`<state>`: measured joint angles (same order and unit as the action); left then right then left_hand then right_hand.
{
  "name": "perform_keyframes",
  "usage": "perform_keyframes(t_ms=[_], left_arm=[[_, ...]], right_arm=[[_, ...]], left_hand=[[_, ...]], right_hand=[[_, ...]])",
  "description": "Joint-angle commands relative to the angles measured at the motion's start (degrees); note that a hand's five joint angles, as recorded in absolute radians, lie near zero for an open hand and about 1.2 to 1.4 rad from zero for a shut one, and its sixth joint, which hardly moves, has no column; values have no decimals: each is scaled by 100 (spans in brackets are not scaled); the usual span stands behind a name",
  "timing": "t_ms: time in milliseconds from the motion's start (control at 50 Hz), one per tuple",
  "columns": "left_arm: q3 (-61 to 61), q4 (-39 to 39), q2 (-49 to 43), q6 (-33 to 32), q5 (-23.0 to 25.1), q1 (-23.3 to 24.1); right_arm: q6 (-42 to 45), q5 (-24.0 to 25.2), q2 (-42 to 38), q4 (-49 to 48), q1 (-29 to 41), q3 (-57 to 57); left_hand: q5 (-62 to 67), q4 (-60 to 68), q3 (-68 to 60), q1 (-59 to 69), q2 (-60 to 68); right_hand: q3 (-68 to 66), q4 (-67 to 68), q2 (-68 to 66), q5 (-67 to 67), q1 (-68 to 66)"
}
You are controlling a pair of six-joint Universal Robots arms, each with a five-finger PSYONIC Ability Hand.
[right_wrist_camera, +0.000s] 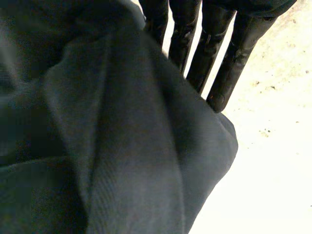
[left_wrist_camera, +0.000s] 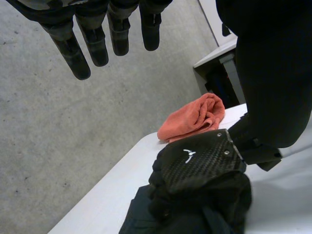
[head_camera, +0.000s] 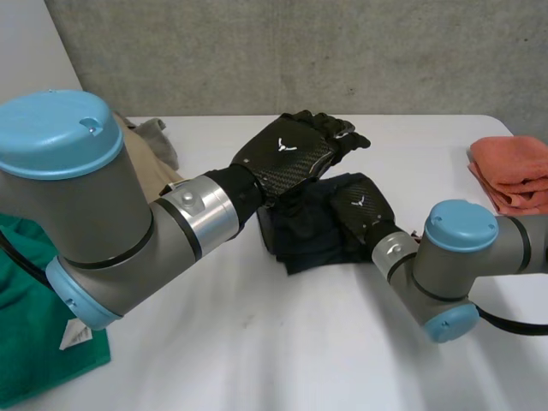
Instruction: Fold the laundry.
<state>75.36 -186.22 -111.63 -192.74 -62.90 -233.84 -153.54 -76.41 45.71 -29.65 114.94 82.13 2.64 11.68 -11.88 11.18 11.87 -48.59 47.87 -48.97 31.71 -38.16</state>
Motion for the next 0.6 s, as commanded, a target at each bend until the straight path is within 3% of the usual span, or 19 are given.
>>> perform_keyframes(t_ms=[20, 240, 480, 600], left_arm=[[14, -2, 98, 0, -3, -30], [58, -2, 335, 9, -11, -126], [76, -11, 520, 9, -20, -267], [58, -20, 555, 9, -20, -258]], right_arm=[[0, 12, -132, 231, -6, -549], [26, 161, -97, 214, -586, -1621], [-88, 838, -194, 100, -1509, -2868], [-562, 1075, -492, -322, -2062, -3739]], left_hand=[[-40, 55, -35, 105, 36], [-40, 55, -35, 105, 36], [-24, 72, -52, 122, 53], [-24, 72, -52, 122, 53]], right_hand=[[-3141, 3213, -3103, 3829, -4184], [-3141, 3213, -3103, 3829, -4184], [-3141, 3213, -3103, 3829, -4184], [-3141, 3213, -3103, 3829, -4184]])
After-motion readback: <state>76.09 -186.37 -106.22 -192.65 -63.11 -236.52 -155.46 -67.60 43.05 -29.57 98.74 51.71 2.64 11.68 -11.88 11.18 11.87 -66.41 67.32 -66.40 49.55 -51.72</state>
